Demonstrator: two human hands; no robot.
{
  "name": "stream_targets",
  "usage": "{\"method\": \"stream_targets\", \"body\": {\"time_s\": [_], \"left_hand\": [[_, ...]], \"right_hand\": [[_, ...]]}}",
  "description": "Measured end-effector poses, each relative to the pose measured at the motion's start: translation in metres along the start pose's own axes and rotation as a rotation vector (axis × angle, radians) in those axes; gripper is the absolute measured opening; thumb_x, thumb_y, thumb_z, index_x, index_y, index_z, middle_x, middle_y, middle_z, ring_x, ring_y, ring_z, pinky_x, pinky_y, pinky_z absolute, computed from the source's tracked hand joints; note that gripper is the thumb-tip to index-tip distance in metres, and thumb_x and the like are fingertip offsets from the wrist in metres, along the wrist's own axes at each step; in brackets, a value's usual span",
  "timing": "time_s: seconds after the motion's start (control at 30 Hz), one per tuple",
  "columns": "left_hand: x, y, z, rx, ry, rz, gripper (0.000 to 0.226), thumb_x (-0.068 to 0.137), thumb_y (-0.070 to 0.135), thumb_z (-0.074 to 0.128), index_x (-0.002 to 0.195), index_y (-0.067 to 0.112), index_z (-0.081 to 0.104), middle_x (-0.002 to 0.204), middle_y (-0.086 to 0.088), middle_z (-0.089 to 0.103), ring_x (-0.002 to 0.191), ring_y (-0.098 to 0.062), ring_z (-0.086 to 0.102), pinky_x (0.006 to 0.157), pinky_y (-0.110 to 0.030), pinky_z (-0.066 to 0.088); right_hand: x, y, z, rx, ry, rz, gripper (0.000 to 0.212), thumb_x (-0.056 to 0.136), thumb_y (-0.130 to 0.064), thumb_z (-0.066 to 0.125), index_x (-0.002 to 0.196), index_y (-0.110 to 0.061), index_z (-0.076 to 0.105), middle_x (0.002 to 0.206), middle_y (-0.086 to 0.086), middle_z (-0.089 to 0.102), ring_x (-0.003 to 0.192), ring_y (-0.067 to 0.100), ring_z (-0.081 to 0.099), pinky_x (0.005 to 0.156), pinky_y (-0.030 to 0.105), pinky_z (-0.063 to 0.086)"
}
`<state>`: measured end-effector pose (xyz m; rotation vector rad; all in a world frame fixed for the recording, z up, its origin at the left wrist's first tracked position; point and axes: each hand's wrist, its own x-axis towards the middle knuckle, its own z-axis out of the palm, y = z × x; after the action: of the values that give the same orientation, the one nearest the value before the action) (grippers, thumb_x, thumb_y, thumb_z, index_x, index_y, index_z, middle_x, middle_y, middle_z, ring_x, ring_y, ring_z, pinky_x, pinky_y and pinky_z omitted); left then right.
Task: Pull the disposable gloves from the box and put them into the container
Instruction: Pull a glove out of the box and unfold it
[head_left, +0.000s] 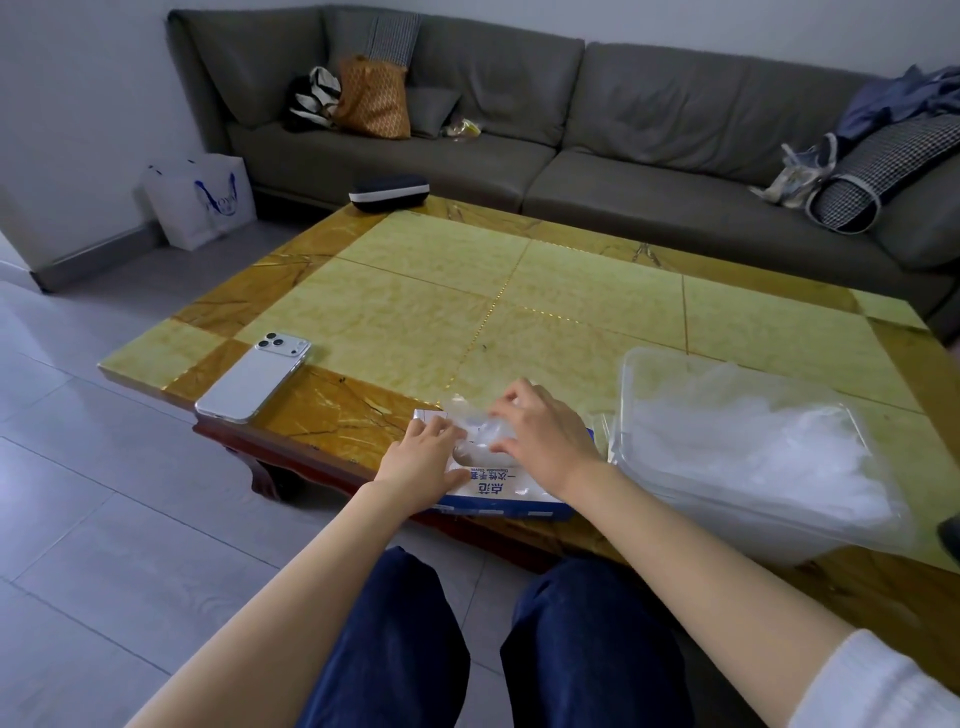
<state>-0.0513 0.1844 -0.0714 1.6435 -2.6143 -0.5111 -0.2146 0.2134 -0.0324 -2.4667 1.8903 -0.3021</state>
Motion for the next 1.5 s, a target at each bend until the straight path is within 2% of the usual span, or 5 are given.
{"method": "stream_targets", "body": {"time_s": [0.83,1.0,1.17,1.33,1.5], "left_hand": [[-0.002,-0.001,-0.006,-0.067,-0.054,-0.030,0.046,0.093,0.031,0.055,0.135,0.021,0.042,0.141,0.002,0.036,0.131,-0.019,0.030,0.097,-0.037,0.043],[0.002,0.008,-0.049,-0.514,0.336,-0.185,0.038,0.084,-0.010,0.042,0.117,0.008,0.049,0.122,-0.008,0.053,0.102,-0.016,0.049,0.081,-0.025,0.041],[-0.018,0.077,-0.098,-0.693,0.465,0.129,0.009,0.092,0.014,0.054,0.100,0.014,0.050,0.094,0.002,0.056,0.080,-0.008,0.052,0.065,-0.016,0.042],[-0.033,0.138,-0.087,-0.495,0.317,0.267,0.067,0.077,0.055,0.066,0.125,0.018,0.037,0.122,0.007,0.044,0.109,-0.011,0.046,0.095,-0.029,0.041],[-0.032,0.169,-0.078,-0.253,0.410,0.227,0.069,0.082,0.039,0.064,0.132,0.014,0.024,0.130,0.000,0.037,0.116,-0.018,0.043,0.094,-0.031,0.036]], "right_hand": [[0.004,0.046,-0.115,0.186,0.602,0.399,0.022,0.101,-0.018,0.039,0.094,-0.005,0.055,0.087,0.005,0.053,0.072,0.017,0.047,0.054,0.020,0.031],[-0.010,0.046,-0.116,0.125,0.420,0.300,0.023,0.100,-0.026,0.041,0.091,-0.011,0.055,0.083,0.007,0.052,0.075,0.020,0.050,0.063,0.027,0.037],[-0.020,0.041,-0.126,0.381,0.389,0.325,0.024,0.098,-0.025,0.047,0.085,-0.007,0.054,0.076,0.008,0.060,0.066,0.018,0.062,0.063,0.032,0.056],[-0.026,0.038,-0.138,0.613,0.481,0.435,0.024,0.096,-0.019,0.051,0.118,-0.007,0.049,0.078,0.001,0.060,0.054,0.004,0.058,0.044,0.009,0.046],[-0.035,0.047,-0.146,0.644,0.541,0.475,0.026,0.095,-0.007,0.049,0.121,-0.005,0.044,0.064,-0.001,0.059,0.040,0.001,0.058,0.040,0.011,0.044]]}}
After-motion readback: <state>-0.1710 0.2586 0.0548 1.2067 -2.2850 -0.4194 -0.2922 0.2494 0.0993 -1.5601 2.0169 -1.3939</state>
